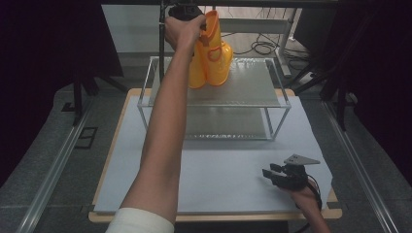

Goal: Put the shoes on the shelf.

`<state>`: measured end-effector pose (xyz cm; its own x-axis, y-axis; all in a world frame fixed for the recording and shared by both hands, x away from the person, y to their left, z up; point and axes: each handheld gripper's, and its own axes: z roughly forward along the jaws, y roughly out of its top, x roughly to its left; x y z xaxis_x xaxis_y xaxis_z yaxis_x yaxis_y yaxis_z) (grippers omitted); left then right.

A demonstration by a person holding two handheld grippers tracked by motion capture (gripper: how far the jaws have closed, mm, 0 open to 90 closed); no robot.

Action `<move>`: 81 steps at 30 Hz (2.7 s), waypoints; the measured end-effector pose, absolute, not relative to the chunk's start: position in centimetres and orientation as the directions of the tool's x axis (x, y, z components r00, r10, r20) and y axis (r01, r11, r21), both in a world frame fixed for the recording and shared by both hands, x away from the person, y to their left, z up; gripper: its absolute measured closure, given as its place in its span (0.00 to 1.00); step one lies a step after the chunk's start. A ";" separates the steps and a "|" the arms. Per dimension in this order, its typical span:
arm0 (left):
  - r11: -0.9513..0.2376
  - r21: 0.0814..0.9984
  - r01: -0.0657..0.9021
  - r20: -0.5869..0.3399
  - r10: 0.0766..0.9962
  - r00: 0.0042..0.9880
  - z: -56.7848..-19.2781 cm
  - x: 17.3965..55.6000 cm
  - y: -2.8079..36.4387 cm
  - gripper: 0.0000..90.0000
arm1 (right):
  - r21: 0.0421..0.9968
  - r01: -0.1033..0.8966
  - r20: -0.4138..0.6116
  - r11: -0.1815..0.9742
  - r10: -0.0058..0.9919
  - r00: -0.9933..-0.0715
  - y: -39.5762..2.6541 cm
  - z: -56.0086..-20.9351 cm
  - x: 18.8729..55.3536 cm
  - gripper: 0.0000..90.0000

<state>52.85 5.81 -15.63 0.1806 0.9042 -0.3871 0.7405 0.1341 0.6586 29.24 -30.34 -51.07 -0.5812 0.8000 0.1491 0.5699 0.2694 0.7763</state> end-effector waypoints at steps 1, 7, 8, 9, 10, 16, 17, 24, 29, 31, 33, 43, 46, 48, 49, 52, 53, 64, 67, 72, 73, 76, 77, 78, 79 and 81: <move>0.131 0.657 0.743 -0.385 0.905 0.180 -15.8 52.9 5.7 0.91 | 0.776 0.570 0.150 0.269 0.799 -0.582 -30.4 -51.1 29.2 0.59; 0.126 0.656 0.744 -0.367 0.915 0.169 -16.5 52.7 5.8 0.91 | 0.774 0.573 0.151 0.269 0.800 -0.580 -30.3 -51.1 29.3 0.59; 0.128 0.656 0.744 -0.368 0.915 0.167 -16.7 52.7 5.8 0.91 | 0.776 0.570 0.151 0.270 0.798 -0.584 -30.2 -51.1 29.3 0.59; 0.129 0.653 0.746 -0.367 0.916 0.164 -16.9 52.7 5.8 0.91 | 0.776 0.569 0.150 0.270 0.798 -0.584 -30.2 -51.0 29.2 0.59; 0.128 0.651 0.748 -0.366 0.916 0.163 -17.1 52.8 5.8 0.91 | 0.777 0.569 0.151 0.270 0.797 -0.585 -30.2 -51.0 29.2 0.59; 0.118 0.640 0.759 -0.357 0.921 0.158 -18.4 53.2 5.4 0.91 | 0.777 0.567 0.149 0.272 0.796 -0.587 -30.1 -51.0 29.2 0.59; 0.119 0.637 0.761 -0.359 0.920 0.157 -18.6 53.3 5.3 0.91 | 0.778 0.567 0.151 0.270 0.796 -0.586 -30.2 -51.0 29.2 0.59; 0.117 0.642 0.758 -0.378 0.908 0.181 -18.5 53.2 4.8 0.78 | 0.776 0.568 0.149 0.274 0.796 -0.587 -30.1 -51.0 29.1 0.59; 0.114 0.674 0.730 -0.372 0.906 0.202 -17.7 52.9 4.2 0.53 | 0.778 0.565 0.147 0.274 0.795 -0.588 -30.1 -50.9 29.0 0.59; 0.107 0.684 0.721 -0.376 0.899 0.223 -16.9 52.7 4.0 0.48 | 0.779 0.564 0.146 0.274 0.796 -0.588 -30.1 -50.9 29.0 0.59; 0.105 0.706 0.700 -0.371 0.898 0.239 -15.8 52.3 3.9 0.42 | 0.777 0.567 0.148 0.273 0.796 -0.586 -30.1 -51.0 29.1 0.59; 0.055 0.795 0.604 -0.358 0.846 0.395 -12.8 48.8 6.1 0.56 | 0.780 0.561 0.144 0.277 0.793 -0.592 -29.9 -50.9 29.0 0.59; 0.034 0.816 0.578 -0.352 0.821 0.449 -12.4 47.2 7.7 0.73 | 0.778 0.563 0.144 0.279 0.793 -0.592 -29.9 -50.9 29.0 0.59; 0.023 0.821 0.570 -0.345 0.816 0.464 -12.4 46.3 8.9 0.83 | 0.777 0.563 0.141 0.281 0.794 -0.591 -29.8 -50.9 29.0 0.59; 0.030 0.822 0.569 -0.351 0.814 0.463 -12.6 45.9 9.6 0.87 | 0.777 0.563 0.140 0.281 0.795 -0.590 -29.8 -50.9 29.0 0.59; 0.018 0.817 0.576 -0.344 0.817 0.462 -13.5 44.8 11.5 0.95 | 0.777 0.563 0.138 0.282 0.796 -0.589 -29.8 -50.9 29.0 0.59; 0.013 0.813 0.582 -0.343 0.818 0.462 -14.0 44.6 12.1 0.97 | 0.778 0.562 0.137 0.282 0.796 -0.589 -29.8 -51.0 29.0 0.59; -0.047 0.777 0.628 -0.327 0.823 0.465 -20.1 43.8 16.2 1.00 | 0.774 0.572 0.144 0.273 0.803 -0.578 -29.9 -51.0 29.0 0.59; -0.073 0.757 0.649 -0.316 0.829 0.462 -22.1 44.0 16.3 1.00 | 0.772 0.573 0.142 0.276 0.804 -0.577 -30.0 -51.0 29.1 0.59; -0.133 0.694 0.707 -0.302 0.838 0.454 -26.5 45.0 15.3 1.00 | 0.771 0.573 0.142 0.278 0.802 -0.580 -29.9 -51.0 29.0 0.59; -0.152 0.683 0.714 -0.293 0.838 0.459 -27.4 45.3 15.0 1.00 | 0.772 0.570 0.138 0.280 0.802 -0.581 -29.9 -51.0 29.0 0.59; -0.182 0.649 0.739 -0.290 0.839 0.461 -29.9 46.0 13.9 1.00 | 0.772 0.572 0.140 0.277 0.804 -0.578 -29.9 -51.1 29.1 0.59; -0.183 0.644 0.743 -0.296 0.836 0.462 -30.6 46.3 13.5 1.00 | 0.772 0.572 0.140 0.276 0.805 -0.577 -30.0 -51.1 29.1 0.59; -0.190 0.634 0.750 -0.299 0.834 0.463 -31.1 46.5 13.1 1.00 | 0.772 0.573 0.141 0.274 0.805 -0.576 -30.0 -51.1 29.1 0.59; -0.192 0.630 0.752 -0.303 0.832 0.466 -31.6 46.6 12.8 1.00 | 0.772 0.574 0.143 0.273 0.806 -0.575 -30.0 -51.1 29.1 0.59; -0.186 0.631 0.753 -0.309 0.830 0.464 -32.3 46.9 12.2 1.00 | 0.772 0.576 0.145 0.271 0.806 -0.574 -30.1 -51.1 29.1 0.59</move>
